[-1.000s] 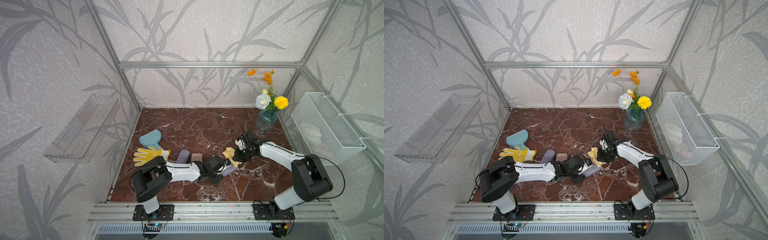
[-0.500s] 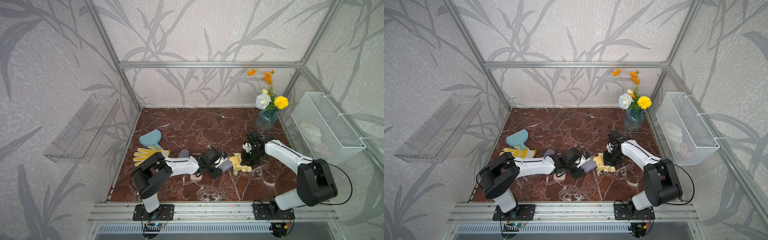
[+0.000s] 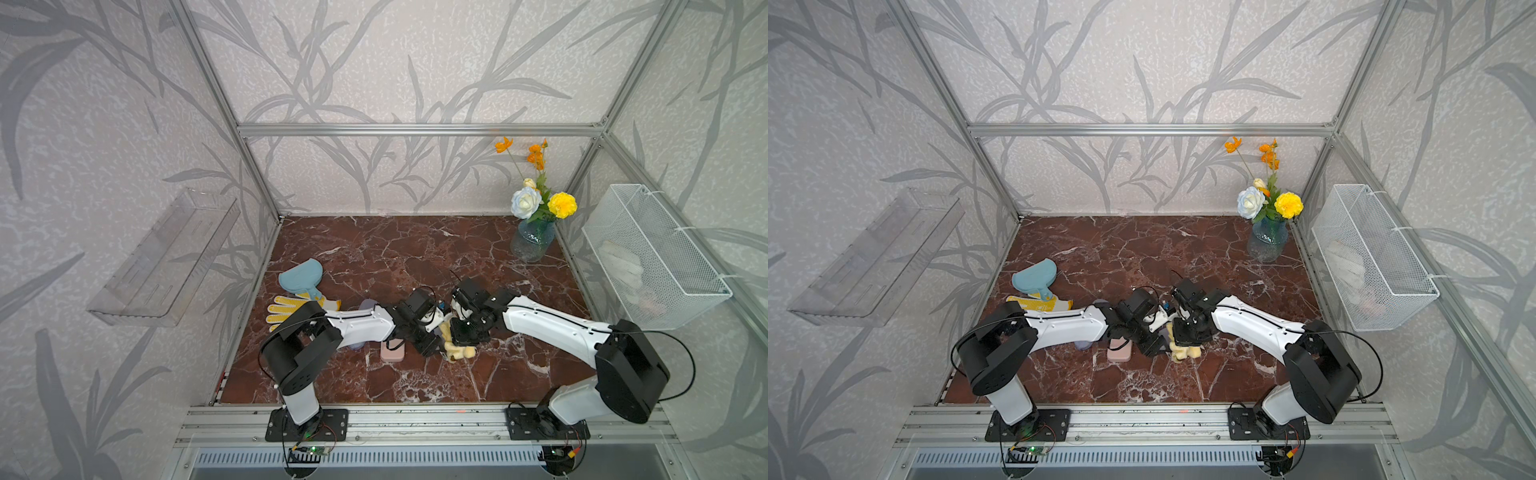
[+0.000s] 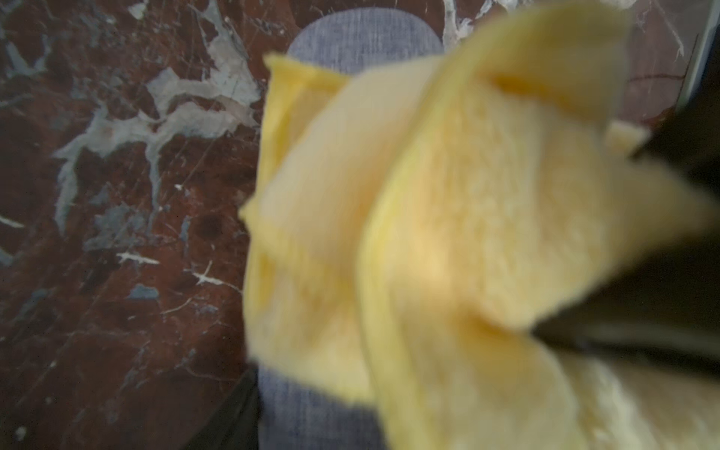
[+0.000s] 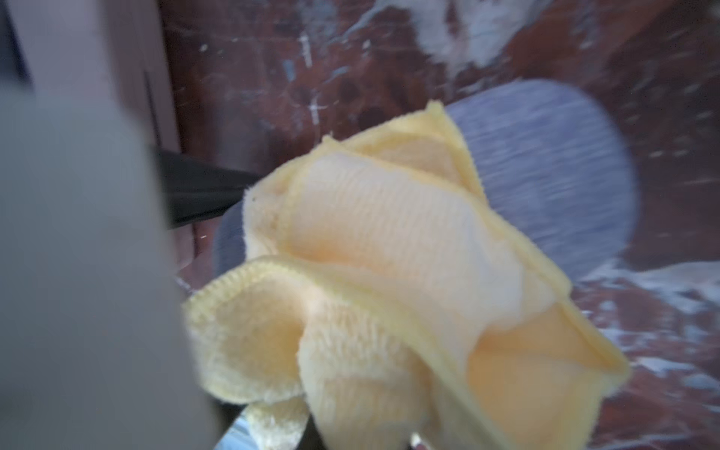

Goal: Wipe the eyeglass case
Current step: Wipe the dirt from the eyeglass case.

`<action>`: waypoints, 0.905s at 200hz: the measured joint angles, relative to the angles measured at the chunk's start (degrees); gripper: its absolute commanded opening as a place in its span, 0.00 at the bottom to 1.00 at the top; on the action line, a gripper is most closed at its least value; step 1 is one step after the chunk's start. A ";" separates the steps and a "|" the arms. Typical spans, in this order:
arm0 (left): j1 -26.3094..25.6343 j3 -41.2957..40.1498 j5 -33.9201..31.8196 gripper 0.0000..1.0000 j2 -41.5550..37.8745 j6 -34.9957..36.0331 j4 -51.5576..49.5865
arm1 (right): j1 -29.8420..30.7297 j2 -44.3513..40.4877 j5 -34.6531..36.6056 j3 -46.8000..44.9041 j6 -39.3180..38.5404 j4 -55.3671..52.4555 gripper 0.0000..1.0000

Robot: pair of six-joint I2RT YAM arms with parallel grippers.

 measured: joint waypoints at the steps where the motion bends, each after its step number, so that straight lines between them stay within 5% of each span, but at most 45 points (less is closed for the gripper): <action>1: 0.02 0.00 0.04 0.08 0.00 0.00 -0.04 | 0.00 -0.02 -0.11 -0.02 0.11 0.04 0.00; 56: 0.57 0.00 0.81 0.08 0.00 -0.66 0.94 | -11.56 0.04 -7.93 -2.99 1.27 2.93 0.00; 104: 0.00 0.00 5.88 0.08 0.00 -0.85 -0.31 | -24.39 0.33 11.08 2.21 -8.85 -2.19 0.00; 144: 0.11 0.00 8.24 0.08 0.00 -1.09 -1.01 | -21.92 -7.45 15.28 2.75 -12.63 -5.14 0.00; 181: 1.27 0.00 9.51 0.07 0.00 -1.68 -1.42 | -8.94 -14.16 10.91 -2.34 -6.95 -4.92 0.00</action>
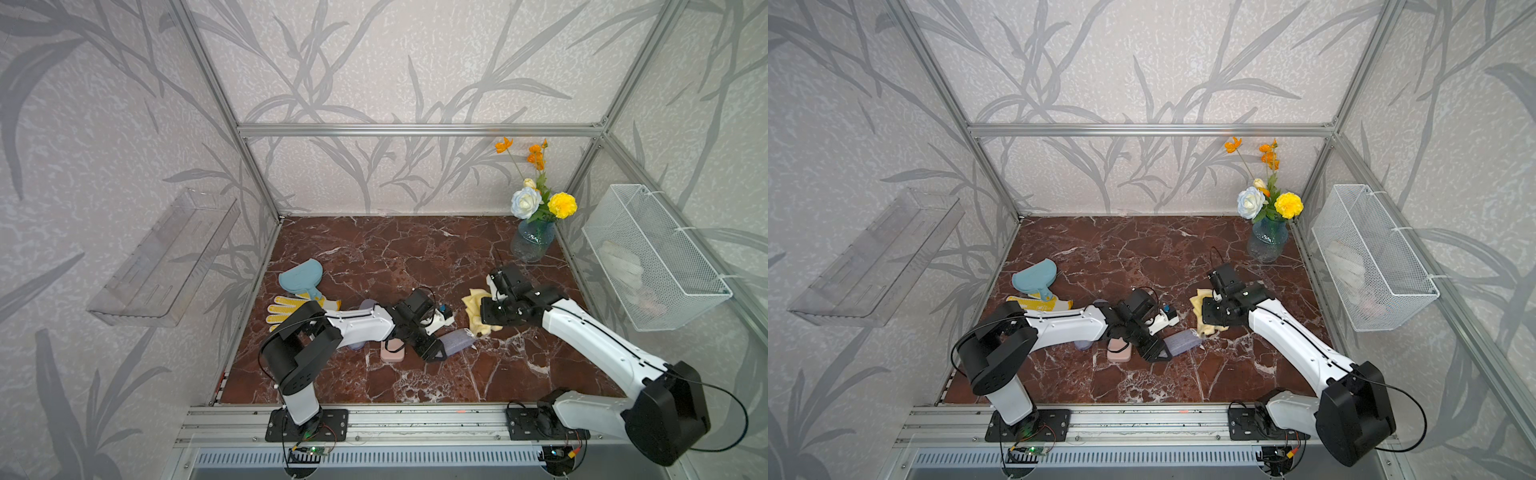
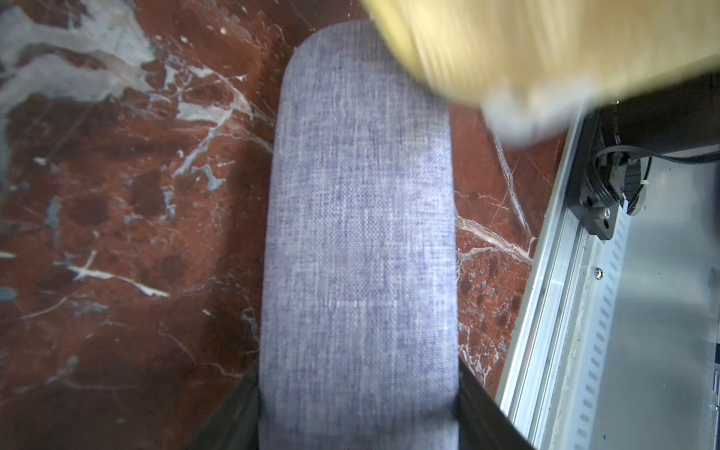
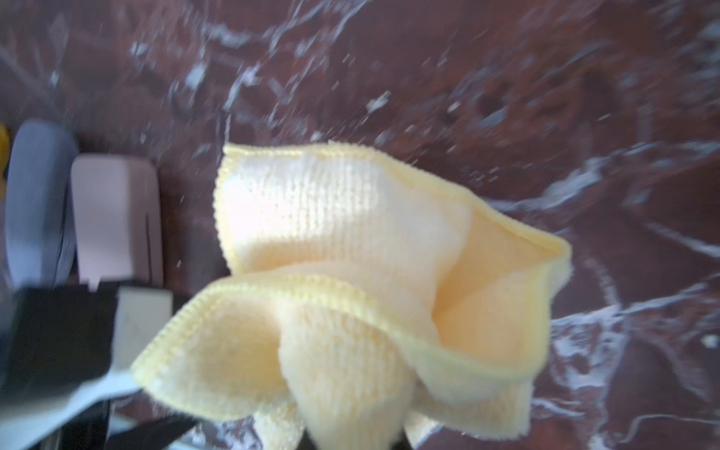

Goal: Wipe the eyeglass case
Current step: Wipe the dirt from the eyeglass case.

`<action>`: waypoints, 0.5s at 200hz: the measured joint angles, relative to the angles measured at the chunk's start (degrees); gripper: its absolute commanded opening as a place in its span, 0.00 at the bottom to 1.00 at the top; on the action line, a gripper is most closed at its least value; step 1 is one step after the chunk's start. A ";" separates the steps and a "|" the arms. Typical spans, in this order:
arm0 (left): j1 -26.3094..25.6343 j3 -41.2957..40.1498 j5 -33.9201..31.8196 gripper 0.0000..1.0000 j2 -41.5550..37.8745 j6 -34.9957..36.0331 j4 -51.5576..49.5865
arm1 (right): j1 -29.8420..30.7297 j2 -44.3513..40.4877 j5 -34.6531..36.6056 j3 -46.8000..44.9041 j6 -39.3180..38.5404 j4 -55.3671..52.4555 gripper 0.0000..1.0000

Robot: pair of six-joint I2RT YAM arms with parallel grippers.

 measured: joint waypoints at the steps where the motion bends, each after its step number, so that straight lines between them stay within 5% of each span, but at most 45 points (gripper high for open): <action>1: 0.02 0.00 0.04 0.07 0.00 0.00 0.00 | 0.46 -0.04 -0.22 -0.20 0.31 0.02 0.00; 51: 1.42 0.02 1.20 0.07 0.09 -0.79 -0.13 | 3.89 4.59 -4.35 -2.25 6.80 3.67 0.00; 100: 1.51 0.02 1.27 0.07 0.09 -1.18 -0.04 | -9.01 6.99 7.08 -1.90 -1.20 -1.53 0.00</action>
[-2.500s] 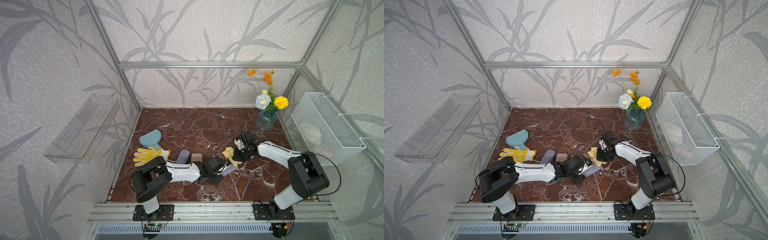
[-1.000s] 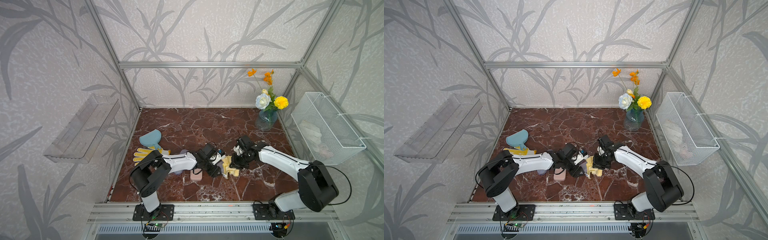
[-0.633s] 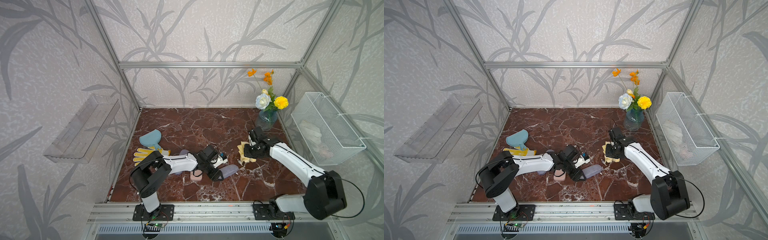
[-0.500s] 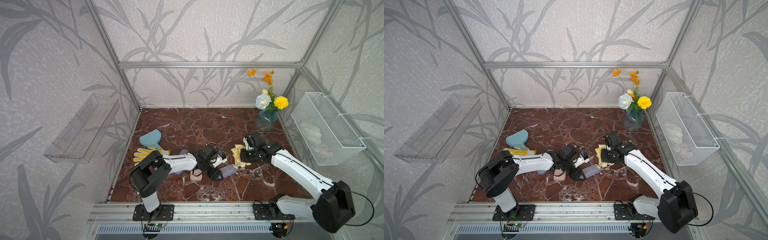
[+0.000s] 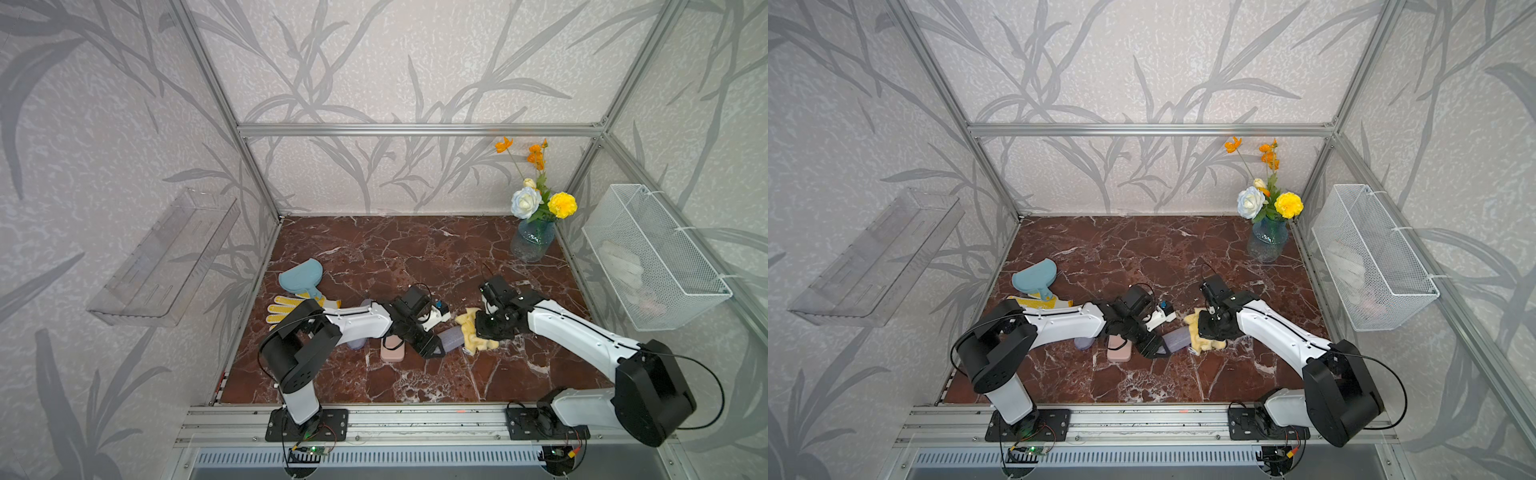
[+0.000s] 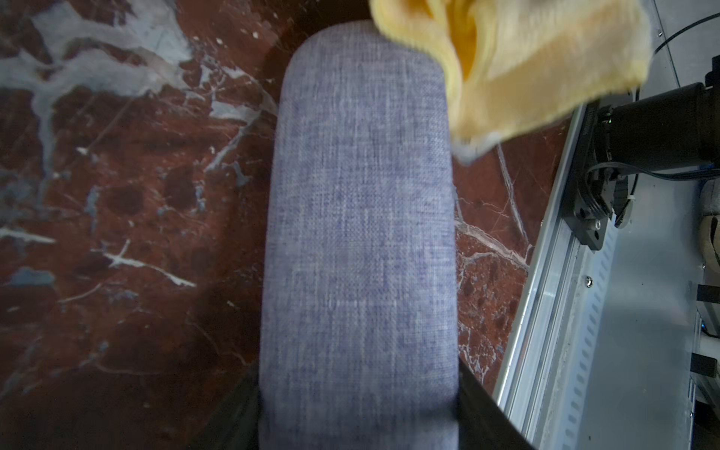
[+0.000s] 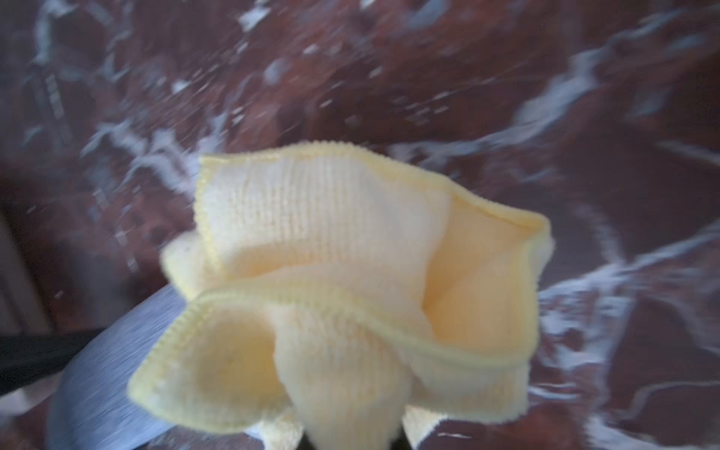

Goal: Wipe the eyeglass case
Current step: Wipe the dirt from the eyeglass case, then place the eyeglass case at the center of the board.

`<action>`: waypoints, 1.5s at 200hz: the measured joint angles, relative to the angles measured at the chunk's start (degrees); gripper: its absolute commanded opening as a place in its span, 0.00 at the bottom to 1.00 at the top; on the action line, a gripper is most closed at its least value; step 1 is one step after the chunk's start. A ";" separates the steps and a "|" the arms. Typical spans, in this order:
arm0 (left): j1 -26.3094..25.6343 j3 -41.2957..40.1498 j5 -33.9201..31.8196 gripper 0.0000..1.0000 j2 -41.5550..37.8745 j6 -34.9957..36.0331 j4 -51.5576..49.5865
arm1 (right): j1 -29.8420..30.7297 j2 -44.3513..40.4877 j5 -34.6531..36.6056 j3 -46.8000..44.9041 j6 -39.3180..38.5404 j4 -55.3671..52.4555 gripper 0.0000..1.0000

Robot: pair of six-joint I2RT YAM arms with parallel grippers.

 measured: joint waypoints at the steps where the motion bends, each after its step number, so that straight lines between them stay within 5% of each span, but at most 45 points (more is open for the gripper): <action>1: 0.00 0.00 0.00 0.07 0.00 0.00 0.00 | -0.11 -0.02 0.20 0.07 -0.13 -0.15 0.00; 39: 0.00 0.00 -0.02 0.07 0.00 -0.20 0.02 | 1.18 -5.46 0.50 3.41 -4.22 -2.95 0.00; 80: 0.00 0.00 -0.72 0.07 0.00 -1.20 0.39 | 14.67 -8.11 -9.42 1.31 3.50 1.18 0.00; 98: 0.00 0.00 -0.87 0.07 0.00 -1.27 0.46 | 15.91 -6.32 -13.09 -1.25 6.97 5.27 0.00; 137: 0.02 0.00 -3.78 0.08 0.00 -1.75 1.53 | 5.86 3.72 -18.12 -2.16 6.19 9.35 0.00; 168: 0.46 0.26 -4.85 0.14 0.04 -2.43 1.44 | -4.92 10.78 -9.25 1.42 0.09 7.10 0.00; 215: -1.66 5.81 -9.31 0.33 2.51 -3.15 -3.15 | -5.57 6.93 0.09 7.02 -6.75 1.64 0.00; 300: -7.72 21.24 -16.22 0.68 11.21 -6.84 -13.09 | -7.08 9.64 -1.73 6.08 -6.86 -0.22 0.00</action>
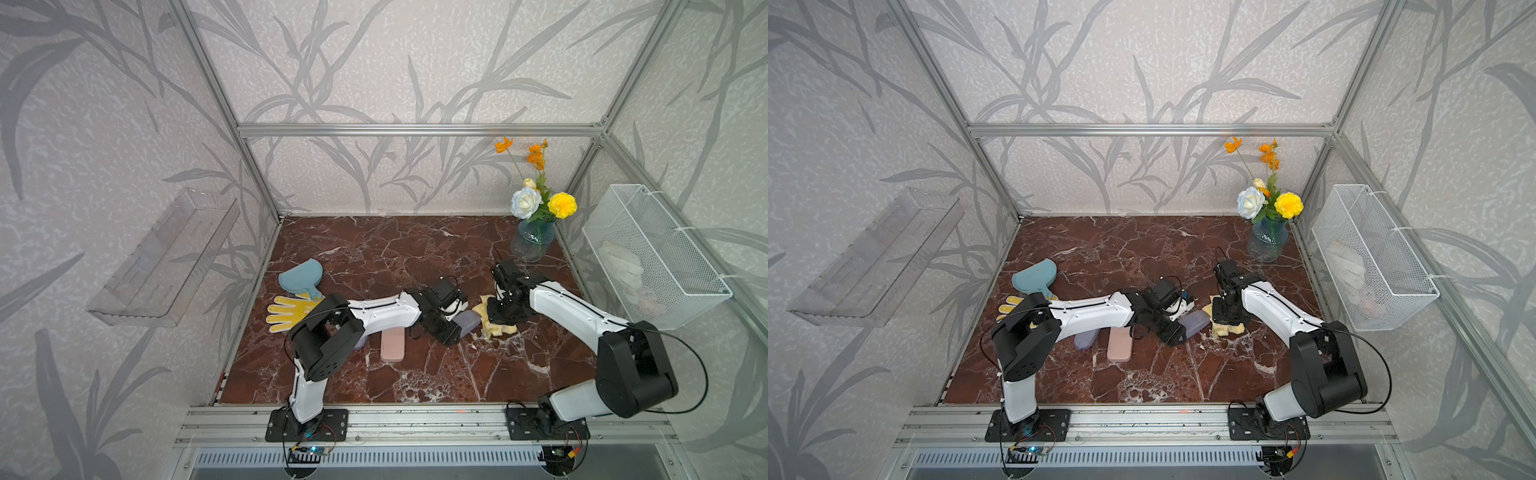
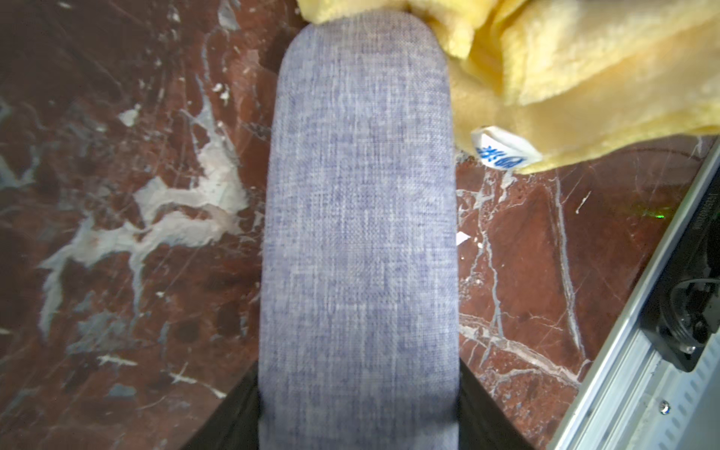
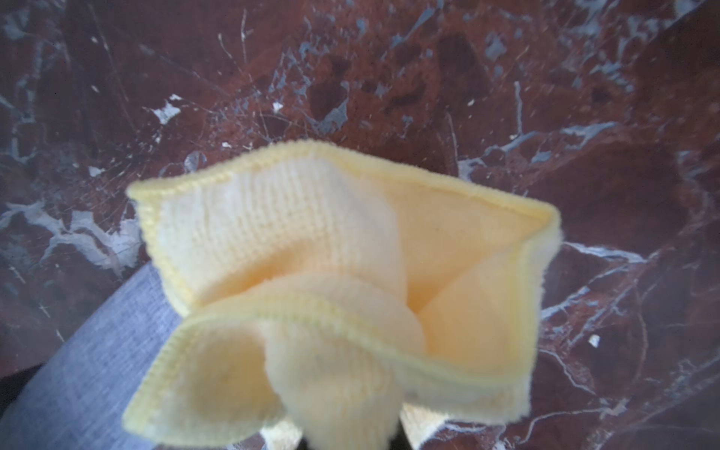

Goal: Wipe the eyeglass case
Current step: Place the eyeglass case at the center of the board, then adjust the eyeglass case at the center of the board.

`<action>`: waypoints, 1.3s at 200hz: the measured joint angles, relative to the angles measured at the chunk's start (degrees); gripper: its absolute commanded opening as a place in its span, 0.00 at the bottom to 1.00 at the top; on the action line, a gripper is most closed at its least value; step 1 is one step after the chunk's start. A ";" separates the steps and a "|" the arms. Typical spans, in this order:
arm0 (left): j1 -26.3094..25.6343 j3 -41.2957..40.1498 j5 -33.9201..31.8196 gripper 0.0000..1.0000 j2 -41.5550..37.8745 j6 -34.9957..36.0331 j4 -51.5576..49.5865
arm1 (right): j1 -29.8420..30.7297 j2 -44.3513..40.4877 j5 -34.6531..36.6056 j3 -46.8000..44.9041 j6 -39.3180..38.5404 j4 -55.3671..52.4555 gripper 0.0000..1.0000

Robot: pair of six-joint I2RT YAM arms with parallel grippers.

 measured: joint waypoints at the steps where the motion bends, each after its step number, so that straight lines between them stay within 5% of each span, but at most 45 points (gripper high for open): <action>1: -0.04 0.07 0.04 0.69 0.04 -0.02 -0.02 | -0.04 0.07 0.00 0.00 0.02 0.02 0.00; 13: -0.79 0.59 0.79 0.78 0.68 -1.40 -1.03 | -0.63 1.22 -0.66 0.00 0.15 0.50 0.00; 42: -1.90 1.64 2.99 0.83 2.14 -3.50 -2.78 | -1.09 3.67 -1.57 0.52 0.24 1.31 0.00; 113: -2.99 3.56 6.88 0.85 3.50 -6.84 -2.12 | -0.28 8.94 -4.61 7.02 -0.20 2.19 0.00; 189: -2.54 -3.08 6.34 0.85 -4.74 -6.67 -4.33 | 9.73 13.99 -8.61 16.02 1.03 4.13 0.00; 221: -1.36 -4.22 5.42 0.85 -10.19 -4.00 -3.17 | 8.22 10.91 -8.46 16.94 0.68 0.76 0.00; 260: 2.93 -4.50 4.59 0.86 -12.33 -0.63 -0.39 | -0.02 -2.54 -4.85 12.17 0.76 -4.31 0.00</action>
